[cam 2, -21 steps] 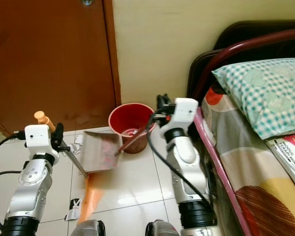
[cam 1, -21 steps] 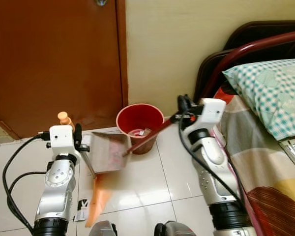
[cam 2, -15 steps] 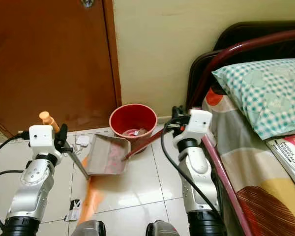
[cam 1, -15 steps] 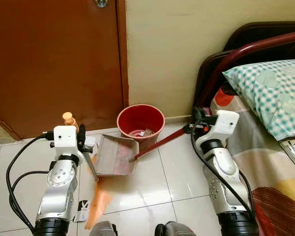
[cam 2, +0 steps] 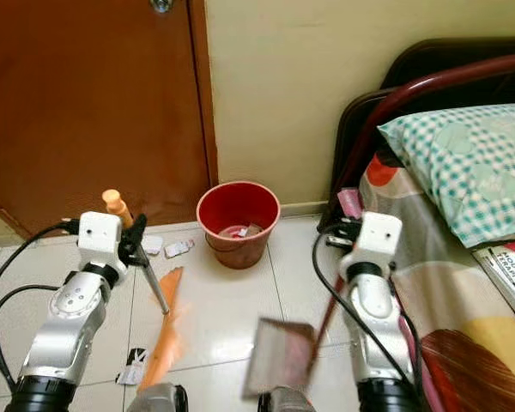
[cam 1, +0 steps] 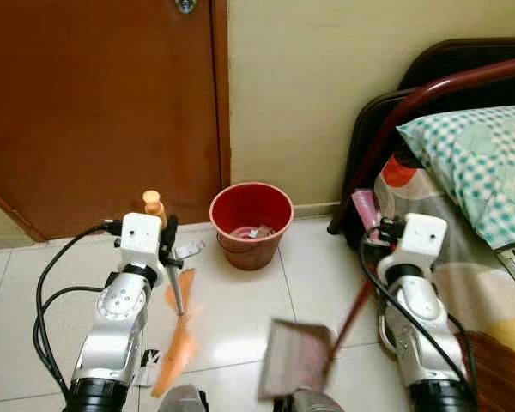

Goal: Sweep floor

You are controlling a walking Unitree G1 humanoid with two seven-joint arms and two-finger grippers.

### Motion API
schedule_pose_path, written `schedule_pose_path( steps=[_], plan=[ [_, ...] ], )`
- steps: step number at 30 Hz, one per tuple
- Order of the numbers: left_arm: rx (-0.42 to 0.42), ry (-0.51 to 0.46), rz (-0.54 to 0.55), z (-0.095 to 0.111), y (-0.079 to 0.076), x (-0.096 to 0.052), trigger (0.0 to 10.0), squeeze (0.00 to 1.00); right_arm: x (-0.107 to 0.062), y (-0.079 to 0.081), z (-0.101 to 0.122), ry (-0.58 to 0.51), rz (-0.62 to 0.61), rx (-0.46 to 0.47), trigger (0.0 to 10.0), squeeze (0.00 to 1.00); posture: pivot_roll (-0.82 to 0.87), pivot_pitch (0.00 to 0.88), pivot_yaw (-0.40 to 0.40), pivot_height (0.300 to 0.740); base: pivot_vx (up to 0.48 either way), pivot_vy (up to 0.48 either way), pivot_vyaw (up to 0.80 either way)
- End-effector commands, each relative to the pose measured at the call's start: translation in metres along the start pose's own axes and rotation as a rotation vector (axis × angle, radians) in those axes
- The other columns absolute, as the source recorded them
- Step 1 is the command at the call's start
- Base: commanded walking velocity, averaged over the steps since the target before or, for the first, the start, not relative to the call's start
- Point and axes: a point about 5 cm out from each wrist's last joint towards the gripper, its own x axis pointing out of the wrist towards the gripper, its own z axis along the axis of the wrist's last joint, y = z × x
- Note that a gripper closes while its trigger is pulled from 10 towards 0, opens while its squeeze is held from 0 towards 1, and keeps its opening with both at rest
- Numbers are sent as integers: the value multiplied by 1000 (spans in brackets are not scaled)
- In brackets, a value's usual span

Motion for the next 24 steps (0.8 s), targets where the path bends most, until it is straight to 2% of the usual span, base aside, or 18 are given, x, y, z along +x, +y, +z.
schedule_pose_path(
  steps=[1, 6, 8, 10, 11, 14, 16, 17, 24],
  plan=[
    [8, -31, -46, 8, -9, 1, 10000, 0, 5, 1, 12, -53, -3, 36, 10000, 0, 24, 78, -13, 740, 0, 0, 0],
    [18, -30, -21, 9, -6, 1, 10000, 0, 3, -7, 1, -7, -42, 9, 10000, 0, 23, 79, -14, 740, 0, 0, 0],
    [14, -48, 32, 11, -1, 5, 10000, 0, 0, -9, -3, 8, -54, 8, 10000, 0, 23, 79, -14, 740, 0, 0, 0],
    [-25, -88, 44, 19, -2, 16, 10000, 0, -1, -9, -6, 15, -53, 0, 10000, 0, 19, 82, -22, 740, 0, 0, 0],
    [-25, -88, 44, 19, -2, 16, 10000, 0, -1, -9, -6, 15, -53, 0, 10000, 0, 19, 82, -22, 740, 0, 0, 0],
    [-46, -166, 43, 38, -12, 36, 10000, 0, -1, -8, -6, 16, -50, -2, 10000, 0, 12, 82, -28, 740, 0, 0, 0],
    [-45, -184, 31, 43, -16, 40, 10000, 0, -1, -8, -6, 15, -49, -4, 10000, 0, 12, 82, -28, 740, 0, 0, 0],
    [-52, -237, -16, 59, -30, 54, 10000, 0, -2, -9, -5, 14, -48, -11, 10000, 0, -2, 79, -31, 740, 0, 0, 0],
    [-54, -315, -107, 81, -57, 72, 10000, 0, -8, -17, -9, 25, -67, -33, 10000, 0, -17, 78, -28, 740, 0, 0, 0]
  ],
)
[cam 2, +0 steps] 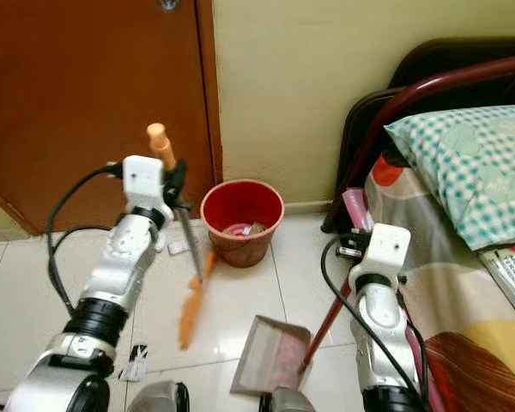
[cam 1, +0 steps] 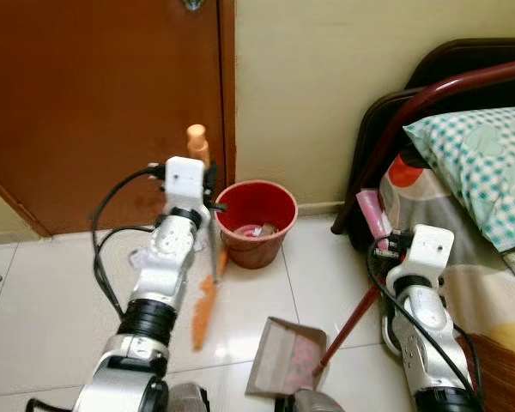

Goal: Sweep floor

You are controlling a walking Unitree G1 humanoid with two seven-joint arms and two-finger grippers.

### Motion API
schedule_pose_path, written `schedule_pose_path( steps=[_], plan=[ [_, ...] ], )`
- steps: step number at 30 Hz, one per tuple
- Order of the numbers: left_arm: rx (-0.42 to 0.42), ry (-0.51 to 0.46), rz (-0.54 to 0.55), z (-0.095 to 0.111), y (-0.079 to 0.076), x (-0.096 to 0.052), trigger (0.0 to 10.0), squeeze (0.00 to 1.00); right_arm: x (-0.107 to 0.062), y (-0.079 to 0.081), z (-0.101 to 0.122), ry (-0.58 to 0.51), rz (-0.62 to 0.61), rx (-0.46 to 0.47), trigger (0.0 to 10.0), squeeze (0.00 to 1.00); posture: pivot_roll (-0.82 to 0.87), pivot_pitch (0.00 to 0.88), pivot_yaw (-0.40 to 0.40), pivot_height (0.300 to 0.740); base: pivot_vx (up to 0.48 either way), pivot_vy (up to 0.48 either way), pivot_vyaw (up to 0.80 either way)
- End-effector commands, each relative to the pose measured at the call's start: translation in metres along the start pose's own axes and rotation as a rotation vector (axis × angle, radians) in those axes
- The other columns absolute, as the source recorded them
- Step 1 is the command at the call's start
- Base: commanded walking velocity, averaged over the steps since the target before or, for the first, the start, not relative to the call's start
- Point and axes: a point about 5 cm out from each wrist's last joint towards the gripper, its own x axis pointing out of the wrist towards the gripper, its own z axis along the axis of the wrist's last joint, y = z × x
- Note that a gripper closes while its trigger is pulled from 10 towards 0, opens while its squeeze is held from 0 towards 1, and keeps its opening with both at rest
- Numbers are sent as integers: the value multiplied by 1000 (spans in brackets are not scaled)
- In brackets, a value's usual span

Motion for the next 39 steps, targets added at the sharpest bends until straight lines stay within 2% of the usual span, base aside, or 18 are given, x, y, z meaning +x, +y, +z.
schedule_pose_path(
  steps=[1, 5, 9, 10, 12, 15, 19, 20, 21, 22, 23, 24, 25, 26, 28, 34, 39],
  plan=[
    [25, -92, -38, 17, -10, 9, 10000, 0, -3, -5, 4, -19, -14, -14, 10000, 0, -20, 78, -28, 740, 0, 0, 0],
    [46, -148, -51, 27, -20, 16, 10000, 0, -7, -6, 2, -15, -19, -13, 10000, 0, -28, 77, -26, 740, 0, 0, 0],
    [10, -167, -113, 31, -33, 20, 10000, 0, -8, -5, 2, -16, -16, -11, 10000, 0, -28, 77, -26, 740, 0, 0, 0],
    [-17, -171, -188, 32, -46, 20, 10000, 0, -6, -4, 2, -15, -14, -10, 10000, 0, -25, 75, -26, 740, 0, 0, 0],
    [5, -177, -240, 32, -56, 19, 10000, 0, -3, -1, 3, -18, -8, -8, 10000, 0, -25, 75, -26, 740, 0, 0, 0],
    [4, -162, -260, 28, -54, 17, 10000, 0, -2, 2, 5, -22, 3, -9, 10000, 0, -25, 75, -26, 740, 0, 0, 0],
    [21, -124, -230, 17, -34, 12, 10000, 0, -1, 5, 4, -16, 14, -13, 10000, 0, -20, 71, -30, 740, 0, 0, 0],
    [26, -94, -205, 9, -17, 7, 10000, 0, -1, 6, 4, -14, 19, -15, 10000, 0, -9, 76, -31, 740, 0, 0, 0],
    [26, -94, -205, 9, -17, 7, 10000, 0, -1, 6, 4, -14, 19, -15, 10000, 0, -9, 76, -31, 740, 0, 0, 0],
    [26, -82, -194, 6, -10, 5, 10000, 0, -1, 6, 4, -13, 21, -15, 10000, 0, -9, 76, -31, 740, 0, 0, 0],
    [26, -48, -158, -3, 10, -3, 10000, 0, -1, 6, 2, -6, 25, -16, 10000, 0, 1, 78, -33, 740, 0, 0, 0],
    [27, -38, -147, -6, 18, -6, 10000, 0, -1, 7, 2, -2, 27, -17, 10000, 0, 1, 78, -33, 740, 0, 0, 0],
    [27, -38, -147, -6, 18, -6, 10000, 0, -1, 7, 2, -2, 27, -17, 10000, 0, 1, 78, -33, 740, 0, 0, 0],
    [27, -22, -134, -10, 29, -11, 10000, 0, 0, 7, 1, 0, 30, -16, 10000, 0, 6, 79, -34, 740, 0, 0, 0],
    [45, -12, -137, -14, 41, -23, 10000, 0, 1, 8, 0, 7, 36, -18, 10000, 0, 17, 81, -38, 740, 0, 0, 0],
    [56, -20, -149, -14, 41, -28, 10000, 0, 1, 10, -1, 13, 42, -20, 10000, 0, 20, 81, -40, 740, 0, 0, 0],
    [87, -57, -174, -5, 37, -32, 10000, 0, 3, 11, -1, 20, 50, -23, 10000, 0, 20, 81, -40, 740, 0, 0, 0]
  ],
)
